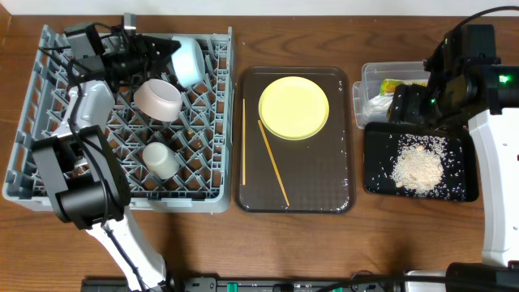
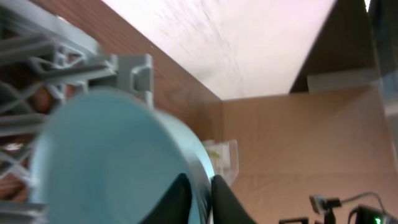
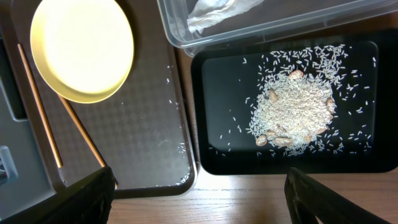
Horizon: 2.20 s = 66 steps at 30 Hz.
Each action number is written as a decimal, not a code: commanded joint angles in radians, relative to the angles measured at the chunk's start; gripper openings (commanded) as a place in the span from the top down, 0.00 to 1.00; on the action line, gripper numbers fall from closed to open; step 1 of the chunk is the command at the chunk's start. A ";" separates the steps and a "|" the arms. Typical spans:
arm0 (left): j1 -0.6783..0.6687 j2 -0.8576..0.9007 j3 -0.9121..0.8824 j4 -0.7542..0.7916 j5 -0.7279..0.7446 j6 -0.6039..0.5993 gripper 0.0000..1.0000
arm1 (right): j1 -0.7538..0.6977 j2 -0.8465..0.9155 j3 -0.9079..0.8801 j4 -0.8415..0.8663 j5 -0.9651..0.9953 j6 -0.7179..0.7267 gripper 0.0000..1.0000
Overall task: Sort waste into correct bins and load items into the dishwasher
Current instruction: 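Lower the blue bowl into the dish rack's back corner, then open the left gripper and withdraw it from the blue bowl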
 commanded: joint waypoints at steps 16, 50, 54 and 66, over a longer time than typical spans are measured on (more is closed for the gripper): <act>0.111 0.023 0.007 0.130 -0.077 -0.011 0.36 | 0.008 0.003 0.001 -0.007 0.010 0.013 0.15; -0.155 -0.179 0.007 -0.418 -0.447 0.518 0.68 | 0.008 0.003 0.001 -0.005 0.010 0.013 0.14; -0.154 -0.195 0.007 -0.415 -0.521 0.517 0.63 | 0.008 0.003 0.001 -0.006 0.010 0.013 0.15; -0.154 -0.239 0.007 -0.392 -0.536 0.518 0.55 | 0.008 0.003 0.001 -0.007 0.010 0.013 0.15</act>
